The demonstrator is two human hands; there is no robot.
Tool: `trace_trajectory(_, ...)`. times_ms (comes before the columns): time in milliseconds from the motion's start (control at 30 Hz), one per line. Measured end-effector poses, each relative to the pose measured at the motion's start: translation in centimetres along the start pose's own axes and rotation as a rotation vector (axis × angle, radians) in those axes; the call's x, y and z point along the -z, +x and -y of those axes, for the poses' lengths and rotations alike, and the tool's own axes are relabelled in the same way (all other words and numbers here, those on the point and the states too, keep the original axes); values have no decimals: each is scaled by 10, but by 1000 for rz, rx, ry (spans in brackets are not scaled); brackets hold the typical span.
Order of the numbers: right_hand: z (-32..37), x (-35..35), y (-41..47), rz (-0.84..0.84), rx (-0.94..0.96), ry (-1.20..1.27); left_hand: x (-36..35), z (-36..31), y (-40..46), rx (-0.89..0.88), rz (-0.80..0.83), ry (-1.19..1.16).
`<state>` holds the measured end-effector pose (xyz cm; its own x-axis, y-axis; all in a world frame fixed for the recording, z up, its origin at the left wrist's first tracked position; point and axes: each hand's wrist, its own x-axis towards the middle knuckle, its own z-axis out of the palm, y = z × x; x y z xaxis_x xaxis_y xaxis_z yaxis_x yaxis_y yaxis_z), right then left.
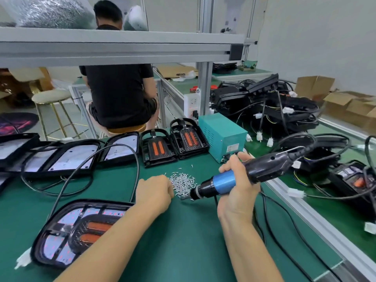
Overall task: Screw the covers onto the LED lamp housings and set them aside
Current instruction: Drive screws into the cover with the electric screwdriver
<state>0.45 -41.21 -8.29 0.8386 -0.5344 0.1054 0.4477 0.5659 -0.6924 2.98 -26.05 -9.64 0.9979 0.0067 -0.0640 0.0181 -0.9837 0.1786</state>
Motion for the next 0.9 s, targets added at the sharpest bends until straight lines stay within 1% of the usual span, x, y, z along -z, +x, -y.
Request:
trace_trajectory(167, -1, 4, 3, 22, 13, -9, 20, 6, 3, 22, -47, -112)
trace_trajectory(233, -1, 5, 4, 46, 27, -8, 28, 10, 5, 36, -43, -150)
trace_trajectory(333, -2, 2, 4, 71, 44, 10, 29, 13, 8, 80, 7, -135)
trace_trajectory(400, -3, -1, 4, 81, 39, 29, 24, 12, 6, 101, 43, -69)
trace_trajectory(467, -6, -5, 7, 98, 9, 38, 15, 10, 4, 106, 76, -18)
trace_trajectory(567, -10, -10, 14, 110, -58, 31, 3, 8, 3, 70, 37, 24)
trace_trajectory(767, -15, -14, 32, 55, -139, -23, -2, 11, 3, 26, 14, -59)
trace_trajectory(900, -17, -11, 36, 50, -179, -30, -4, 13, 4, 20, 8, -86)
